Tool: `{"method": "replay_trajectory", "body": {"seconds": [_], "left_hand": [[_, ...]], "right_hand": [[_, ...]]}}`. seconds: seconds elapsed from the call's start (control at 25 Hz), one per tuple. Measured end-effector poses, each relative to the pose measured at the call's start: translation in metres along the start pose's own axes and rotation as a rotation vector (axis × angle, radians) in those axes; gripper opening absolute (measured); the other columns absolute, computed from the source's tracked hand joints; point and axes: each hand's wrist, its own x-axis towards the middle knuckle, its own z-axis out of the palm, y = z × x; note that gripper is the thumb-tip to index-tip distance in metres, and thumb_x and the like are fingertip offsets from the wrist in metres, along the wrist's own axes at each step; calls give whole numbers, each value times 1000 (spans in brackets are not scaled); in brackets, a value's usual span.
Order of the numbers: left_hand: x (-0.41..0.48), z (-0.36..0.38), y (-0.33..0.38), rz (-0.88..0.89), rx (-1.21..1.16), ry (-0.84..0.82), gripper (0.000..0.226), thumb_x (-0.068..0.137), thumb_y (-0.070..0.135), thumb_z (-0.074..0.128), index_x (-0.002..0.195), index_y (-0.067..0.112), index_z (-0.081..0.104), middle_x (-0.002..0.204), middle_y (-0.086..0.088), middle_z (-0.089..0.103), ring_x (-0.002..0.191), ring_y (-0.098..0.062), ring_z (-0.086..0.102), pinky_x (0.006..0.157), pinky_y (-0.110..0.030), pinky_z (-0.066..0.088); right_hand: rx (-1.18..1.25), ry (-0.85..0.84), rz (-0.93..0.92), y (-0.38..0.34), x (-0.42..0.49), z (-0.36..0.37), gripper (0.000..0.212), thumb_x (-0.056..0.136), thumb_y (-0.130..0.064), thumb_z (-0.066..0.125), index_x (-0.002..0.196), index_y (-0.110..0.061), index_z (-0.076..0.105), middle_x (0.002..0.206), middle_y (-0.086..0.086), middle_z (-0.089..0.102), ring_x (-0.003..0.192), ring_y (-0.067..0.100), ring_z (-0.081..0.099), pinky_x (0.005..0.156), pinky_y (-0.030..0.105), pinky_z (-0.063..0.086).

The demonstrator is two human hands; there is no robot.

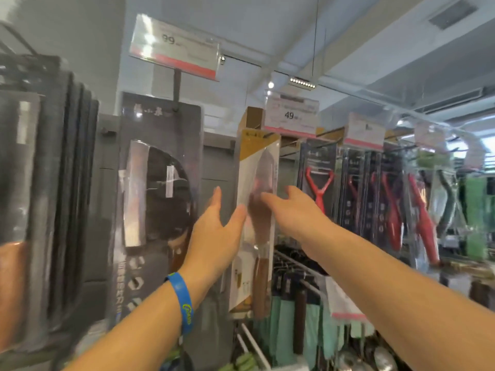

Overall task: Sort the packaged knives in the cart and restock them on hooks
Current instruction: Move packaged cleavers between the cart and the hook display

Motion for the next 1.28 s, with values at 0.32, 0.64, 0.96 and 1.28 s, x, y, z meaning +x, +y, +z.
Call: {"method": "replay_trajectory", "body": {"seconds": [0.32,0.64,0.96,1.28], "left_hand": [[9,24,-7,56,-89,-147,65,98,55,35,155,40,6,162,18,8,146,0,12,111,-19,10],[-19,24,3,194,-148,-183,69,100,52,32,154,39,-9,159,26,-13,144,9,-9,119,-22,2],[-24,32,3,158,-176,-211,71,99,53,33,150,44,-15,161,21,-15,148,0,-6,120,-27,3],[16,21,-16,7,-219,-159,90,86,71,41,156,34,-1,163,16,-3,148,-2,4,115,-22,6]], "right_hand": [[420,-43,89,-7,22,31,70,77,-56,81,132,-20,55,120,1,71,101,17,72,86,38,62],[395,179,16,-8,-3,24,67,65,-50,92,115,-14,64,101,3,76,84,16,76,65,31,61],[252,182,18,-7,-5,12,87,61,-60,89,127,-11,59,112,6,72,94,19,74,74,34,62],[395,113,55,-12,20,27,137,34,-94,73,149,-24,47,138,-6,61,122,21,60,110,53,45]]}}
